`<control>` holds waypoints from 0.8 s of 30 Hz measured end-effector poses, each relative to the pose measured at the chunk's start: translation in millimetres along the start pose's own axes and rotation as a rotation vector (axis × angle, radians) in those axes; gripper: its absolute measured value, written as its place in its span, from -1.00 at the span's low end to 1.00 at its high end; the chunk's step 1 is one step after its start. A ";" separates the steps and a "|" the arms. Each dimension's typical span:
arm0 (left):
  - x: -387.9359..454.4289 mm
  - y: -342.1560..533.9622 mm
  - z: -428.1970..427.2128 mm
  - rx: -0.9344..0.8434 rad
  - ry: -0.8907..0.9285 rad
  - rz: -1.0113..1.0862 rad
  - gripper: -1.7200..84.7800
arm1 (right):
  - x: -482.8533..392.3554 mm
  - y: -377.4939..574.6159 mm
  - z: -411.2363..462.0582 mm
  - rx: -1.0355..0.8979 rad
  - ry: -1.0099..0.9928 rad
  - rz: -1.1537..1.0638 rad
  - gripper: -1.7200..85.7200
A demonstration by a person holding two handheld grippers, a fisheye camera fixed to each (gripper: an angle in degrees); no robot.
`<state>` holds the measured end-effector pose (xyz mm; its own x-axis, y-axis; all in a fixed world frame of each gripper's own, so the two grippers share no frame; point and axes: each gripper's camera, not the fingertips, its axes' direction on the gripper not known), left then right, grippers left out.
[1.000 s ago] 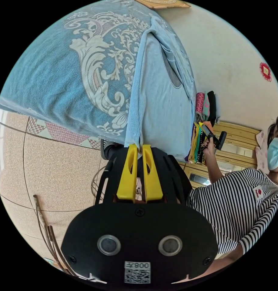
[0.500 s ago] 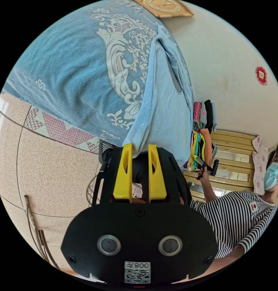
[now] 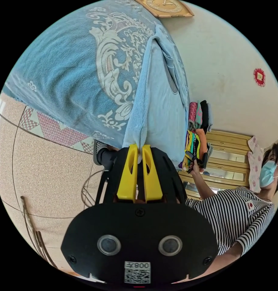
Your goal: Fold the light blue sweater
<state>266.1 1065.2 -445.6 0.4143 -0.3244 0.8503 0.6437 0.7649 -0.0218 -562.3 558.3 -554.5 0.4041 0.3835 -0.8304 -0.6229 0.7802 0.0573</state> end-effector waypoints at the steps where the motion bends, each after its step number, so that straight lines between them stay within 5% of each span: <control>1: 1.5 5.3 -6.3 0.015 0.021 0.014 -0.89 | 2.5 2.4 1.1 0.009 0.000 -0.004 -0.73; 13: 18.9 56.3 -88.5 0.228 0.178 0.155 -0.90 | 33.6 10.0 17.7 -0.006 -0.125 -0.030 -0.78; 24: -16.6 85.2 -107.7 0.238 0.193 0.047 -0.90 | 83.3 18.5 37.8 -0.005 -0.118 -0.026 -0.82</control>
<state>383.4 1075.8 -518.2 0.5689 -0.3680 0.7355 0.4615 0.8831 0.0848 -514.8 623.4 -601.7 0.4960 0.4187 -0.7607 -0.6143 0.7884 0.0333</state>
